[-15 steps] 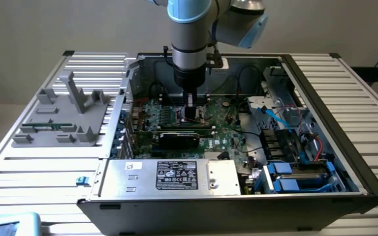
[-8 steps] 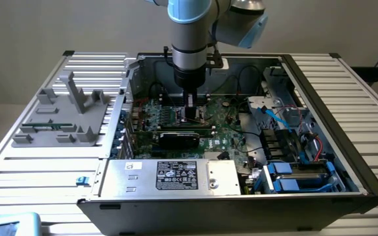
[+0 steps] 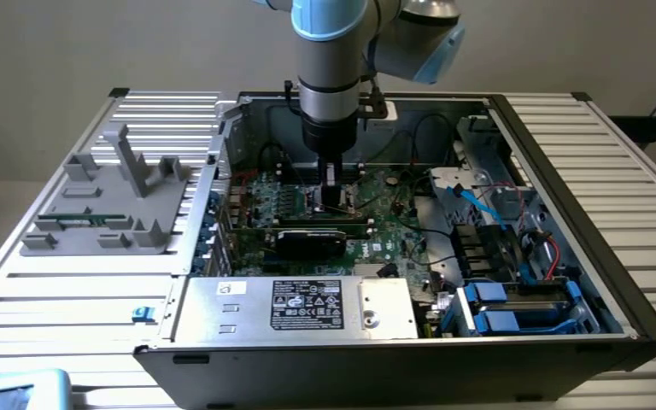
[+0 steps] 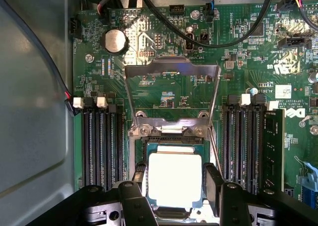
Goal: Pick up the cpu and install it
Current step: 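Place the cpu into insertion slot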
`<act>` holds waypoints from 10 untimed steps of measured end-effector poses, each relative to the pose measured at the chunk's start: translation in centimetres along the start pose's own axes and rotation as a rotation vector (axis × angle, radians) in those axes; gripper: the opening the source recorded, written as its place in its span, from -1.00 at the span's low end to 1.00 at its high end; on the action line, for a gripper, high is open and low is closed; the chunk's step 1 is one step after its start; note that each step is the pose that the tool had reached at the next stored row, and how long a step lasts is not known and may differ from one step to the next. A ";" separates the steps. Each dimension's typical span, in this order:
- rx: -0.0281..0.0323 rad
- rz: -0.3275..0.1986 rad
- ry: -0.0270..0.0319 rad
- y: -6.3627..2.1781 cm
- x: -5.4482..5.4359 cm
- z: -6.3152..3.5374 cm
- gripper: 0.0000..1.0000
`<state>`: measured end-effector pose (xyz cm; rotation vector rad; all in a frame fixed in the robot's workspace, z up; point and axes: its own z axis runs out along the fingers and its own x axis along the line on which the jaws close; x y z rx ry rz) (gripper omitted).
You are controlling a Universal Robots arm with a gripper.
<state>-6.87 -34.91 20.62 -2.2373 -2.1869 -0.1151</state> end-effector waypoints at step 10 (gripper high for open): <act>-0.0002 -0.001 -0.0146 -0.02 0.3 0.10 0.11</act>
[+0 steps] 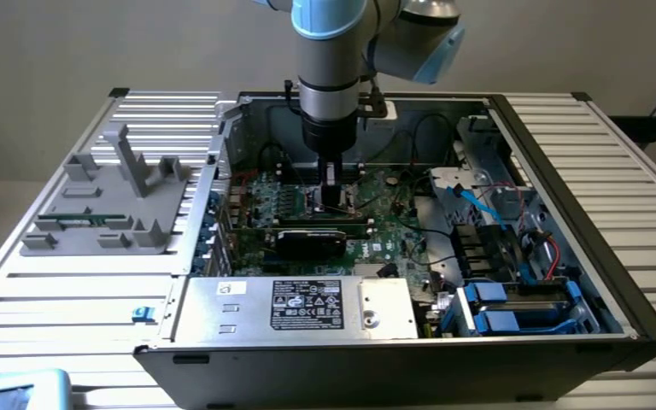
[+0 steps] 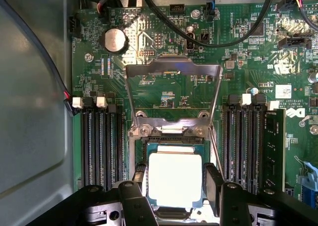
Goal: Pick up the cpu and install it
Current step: 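Place the cpu into insertion slot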
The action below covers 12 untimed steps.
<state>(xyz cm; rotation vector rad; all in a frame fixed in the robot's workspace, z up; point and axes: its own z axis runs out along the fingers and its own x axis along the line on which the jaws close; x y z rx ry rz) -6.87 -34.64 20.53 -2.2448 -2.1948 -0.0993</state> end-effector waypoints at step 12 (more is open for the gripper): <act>0.0009 0.000 -0.0058 0.00 0.1 0.05 0.11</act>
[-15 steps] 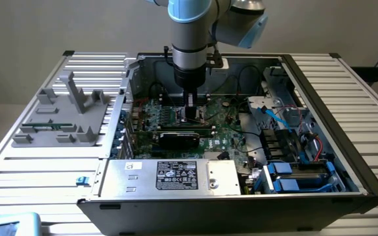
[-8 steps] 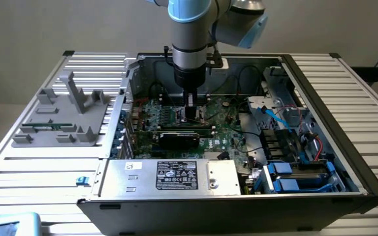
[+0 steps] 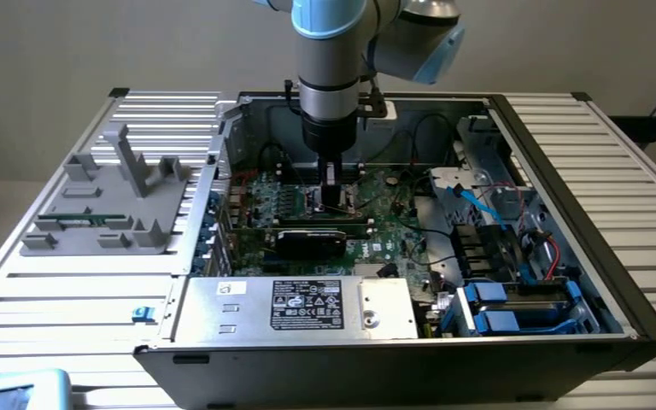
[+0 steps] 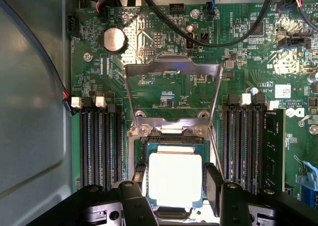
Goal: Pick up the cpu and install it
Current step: 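Place the cpu into insertion slot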
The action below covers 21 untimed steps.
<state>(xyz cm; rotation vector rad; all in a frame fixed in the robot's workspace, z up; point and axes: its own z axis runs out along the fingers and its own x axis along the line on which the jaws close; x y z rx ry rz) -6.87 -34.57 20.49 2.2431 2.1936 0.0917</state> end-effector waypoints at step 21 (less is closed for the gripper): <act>0.0000 0.000 0.0000 -0.07 0.2 0.32 0.11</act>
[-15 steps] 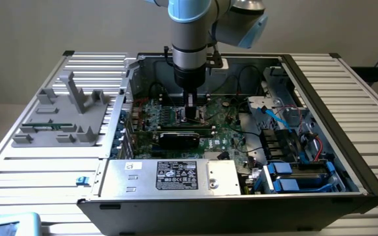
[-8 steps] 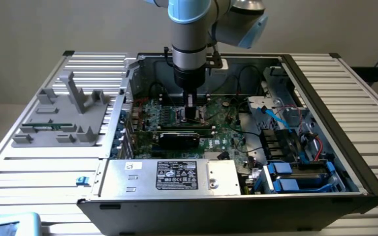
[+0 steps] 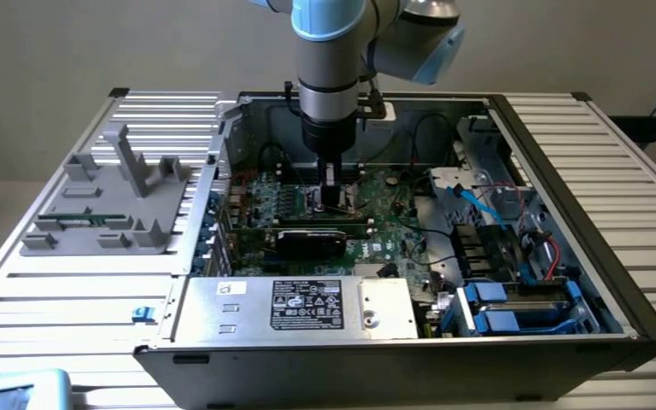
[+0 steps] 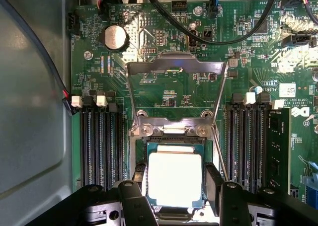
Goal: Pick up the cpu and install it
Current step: 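Place the cpu into insertion slot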
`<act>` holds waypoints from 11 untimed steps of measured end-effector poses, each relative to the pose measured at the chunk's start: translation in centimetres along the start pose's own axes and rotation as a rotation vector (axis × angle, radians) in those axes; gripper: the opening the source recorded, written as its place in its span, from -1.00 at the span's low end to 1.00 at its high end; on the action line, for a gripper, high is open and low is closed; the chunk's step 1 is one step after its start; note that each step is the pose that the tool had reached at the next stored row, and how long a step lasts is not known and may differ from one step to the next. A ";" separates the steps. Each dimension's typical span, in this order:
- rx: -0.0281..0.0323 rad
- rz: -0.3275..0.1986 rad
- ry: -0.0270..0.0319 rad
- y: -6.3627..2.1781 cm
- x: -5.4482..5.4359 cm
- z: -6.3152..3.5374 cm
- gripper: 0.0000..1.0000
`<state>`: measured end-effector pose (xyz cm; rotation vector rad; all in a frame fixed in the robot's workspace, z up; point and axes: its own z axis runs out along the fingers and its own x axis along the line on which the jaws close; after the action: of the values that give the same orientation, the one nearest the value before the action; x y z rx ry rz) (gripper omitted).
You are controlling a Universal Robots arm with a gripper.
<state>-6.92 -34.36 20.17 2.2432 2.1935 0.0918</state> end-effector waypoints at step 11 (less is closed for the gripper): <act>-0.0010 0.000 0.0020 -0.02 0.0 0.17 0.11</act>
<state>-6.93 -34.35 20.00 2.2438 2.1937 0.0951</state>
